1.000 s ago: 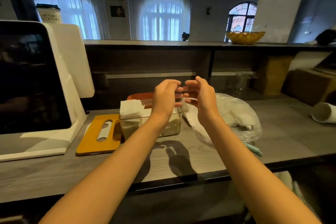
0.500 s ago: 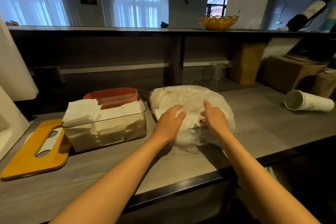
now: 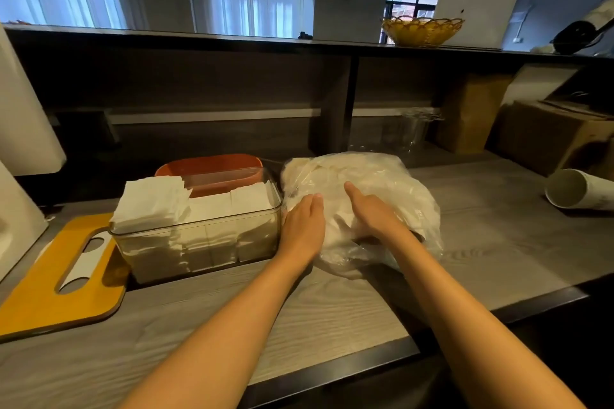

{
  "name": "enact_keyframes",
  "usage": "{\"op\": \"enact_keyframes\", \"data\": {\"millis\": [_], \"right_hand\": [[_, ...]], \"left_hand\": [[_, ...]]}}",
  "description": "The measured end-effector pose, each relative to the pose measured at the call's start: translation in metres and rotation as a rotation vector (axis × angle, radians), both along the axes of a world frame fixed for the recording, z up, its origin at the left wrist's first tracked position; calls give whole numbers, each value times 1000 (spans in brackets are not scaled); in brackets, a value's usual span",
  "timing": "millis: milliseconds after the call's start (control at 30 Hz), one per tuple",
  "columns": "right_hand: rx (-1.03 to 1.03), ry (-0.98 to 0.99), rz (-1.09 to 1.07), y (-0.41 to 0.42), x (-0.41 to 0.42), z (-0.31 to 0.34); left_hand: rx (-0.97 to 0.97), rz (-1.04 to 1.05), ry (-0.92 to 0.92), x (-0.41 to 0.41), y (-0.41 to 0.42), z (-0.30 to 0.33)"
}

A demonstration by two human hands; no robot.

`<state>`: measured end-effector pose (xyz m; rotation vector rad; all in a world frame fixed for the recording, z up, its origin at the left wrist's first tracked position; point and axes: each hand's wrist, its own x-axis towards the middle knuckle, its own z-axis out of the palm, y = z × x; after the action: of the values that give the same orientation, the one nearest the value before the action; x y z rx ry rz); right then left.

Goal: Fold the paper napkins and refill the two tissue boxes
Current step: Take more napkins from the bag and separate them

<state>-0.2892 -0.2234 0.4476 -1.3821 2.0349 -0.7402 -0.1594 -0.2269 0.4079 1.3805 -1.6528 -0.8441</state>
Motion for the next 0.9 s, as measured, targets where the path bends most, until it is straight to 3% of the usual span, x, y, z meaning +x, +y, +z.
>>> {"op": "enact_keyframes", "data": {"millis": [200,533,767,900], "right_hand": [[-14,-117,18,-8,23,0],[-206,-131,-71,-12,55,-11],[-329,-143,-122,15,26,16],[-464,-272,-151,31,12,35]], "left_hand": [[91,75,295,1,-6,-3],[201,23,527,4,-18,-16],[202,12,466,1,-9,-9],[178,-13,404,2,0,-4]]}}
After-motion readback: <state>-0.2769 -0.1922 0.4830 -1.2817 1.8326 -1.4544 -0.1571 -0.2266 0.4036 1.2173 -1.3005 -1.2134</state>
